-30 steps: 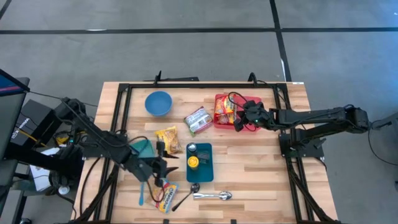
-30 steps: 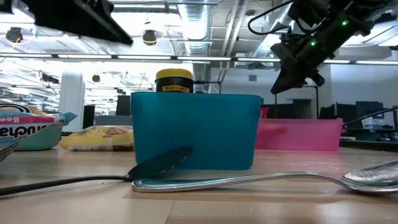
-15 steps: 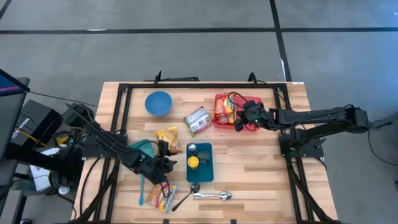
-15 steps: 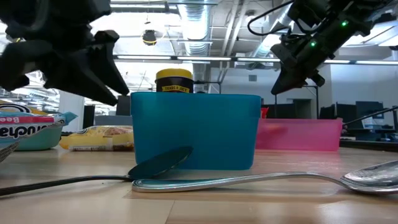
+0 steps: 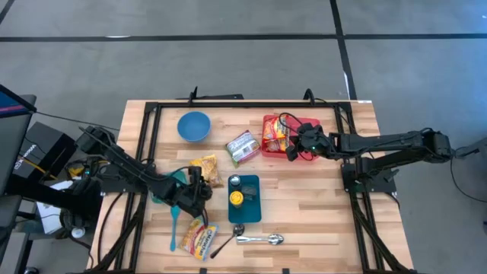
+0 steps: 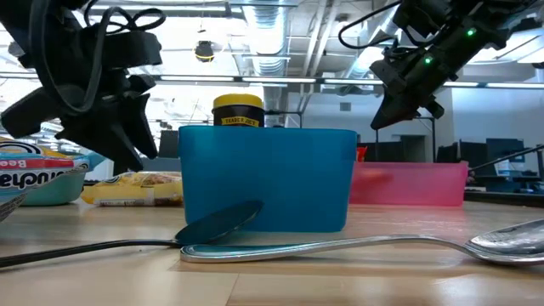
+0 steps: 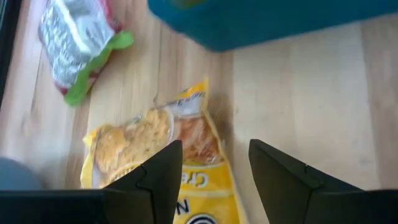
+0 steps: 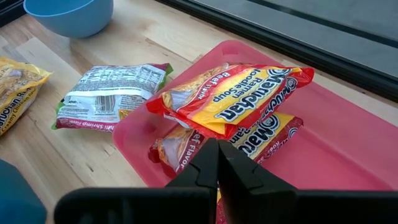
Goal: Pick & Place Food Item
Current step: Put the yellow noodle pack into the red bin
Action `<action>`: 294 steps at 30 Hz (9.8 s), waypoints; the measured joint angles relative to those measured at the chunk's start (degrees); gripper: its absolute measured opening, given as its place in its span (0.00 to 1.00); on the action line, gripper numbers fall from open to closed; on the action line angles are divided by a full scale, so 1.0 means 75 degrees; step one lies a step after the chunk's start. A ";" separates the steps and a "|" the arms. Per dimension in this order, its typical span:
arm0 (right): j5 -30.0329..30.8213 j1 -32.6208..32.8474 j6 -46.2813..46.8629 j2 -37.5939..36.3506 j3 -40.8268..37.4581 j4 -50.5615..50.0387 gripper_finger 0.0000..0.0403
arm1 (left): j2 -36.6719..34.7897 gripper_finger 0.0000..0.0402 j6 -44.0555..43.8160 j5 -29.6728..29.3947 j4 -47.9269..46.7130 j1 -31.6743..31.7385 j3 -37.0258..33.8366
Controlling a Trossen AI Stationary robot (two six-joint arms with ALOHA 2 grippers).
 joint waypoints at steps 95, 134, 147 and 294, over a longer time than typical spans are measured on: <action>0.0000 0.0006 -0.0203 -0.0002 0.0000 0.0058 0.00 | -0.1668 0.00 -0.0095 0.0165 0.0697 0.0416 -0.0009; -0.0289 0.0617 -0.2652 -0.0003 0.0000 0.2265 0.00 | -0.2751 0.00 0.4026 -0.0330 0.2635 0.1946 -0.0009; -0.2211 0.0632 -0.5150 0.0431 0.0006 0.4032 0.00 | -0.2746 0.00 0.5018 0.3322 0.4333 0.3403 -0.0006; -0.3783 -0.0343 -0.4592 0.0947 0.1122 0.3541 0.00 | -0.2159 0.40 0.4065 0.5064 0.5155 0.4266 -0.0003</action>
